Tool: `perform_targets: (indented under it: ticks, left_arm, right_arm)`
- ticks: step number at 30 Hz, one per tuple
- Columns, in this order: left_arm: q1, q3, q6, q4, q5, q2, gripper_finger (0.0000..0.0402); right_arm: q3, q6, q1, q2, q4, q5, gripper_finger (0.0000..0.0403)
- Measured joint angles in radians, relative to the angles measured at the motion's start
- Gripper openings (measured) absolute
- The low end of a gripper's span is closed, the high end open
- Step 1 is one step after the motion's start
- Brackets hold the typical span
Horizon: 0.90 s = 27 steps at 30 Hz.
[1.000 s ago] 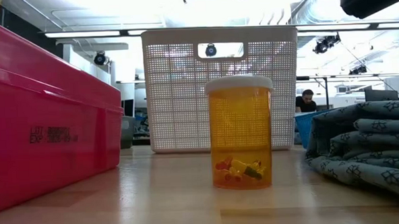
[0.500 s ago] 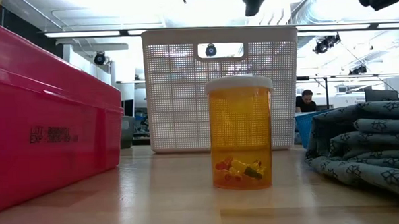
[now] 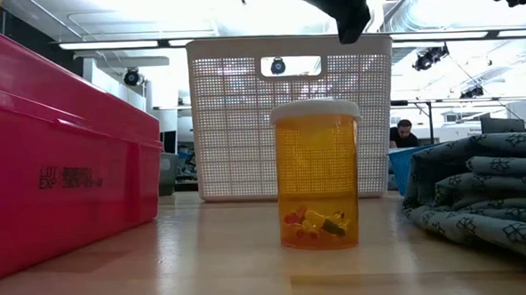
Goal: Pick & place medical supplies in basket/bin
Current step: Put the black bandage into the black bin
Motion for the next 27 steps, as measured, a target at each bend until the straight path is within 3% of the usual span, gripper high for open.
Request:
perform_targets:
  ticks: [8,13,21,27]
  left_arm:
    - [0.008,0.0,-0.139,-0.174,-0.101,-0.148,0.014]
    - [0.081,0.0,-0.193,-0.297,-0.156,-0.226,0.014]
    - [0.367,0.0,-0.262,-0.518,-0.153,-0.257,0.014]
    - [0.625,0.0,-0.162,-0.526,-0.146,-0.243,0.014]
  right_arm:
    - [0.0,-0.001,0.0,0.0,-0.001,0.0,0.0207]
    - [0.0,-0.002,0.0,0.0,-0.001,0.0,0.0207]
    - [0.0,-0.002,0.0,0.0,-0.001,0.0,0.0207]
    - [0.0,-0.001,0.0,0.0,-0.001,-0.001,0.0207]
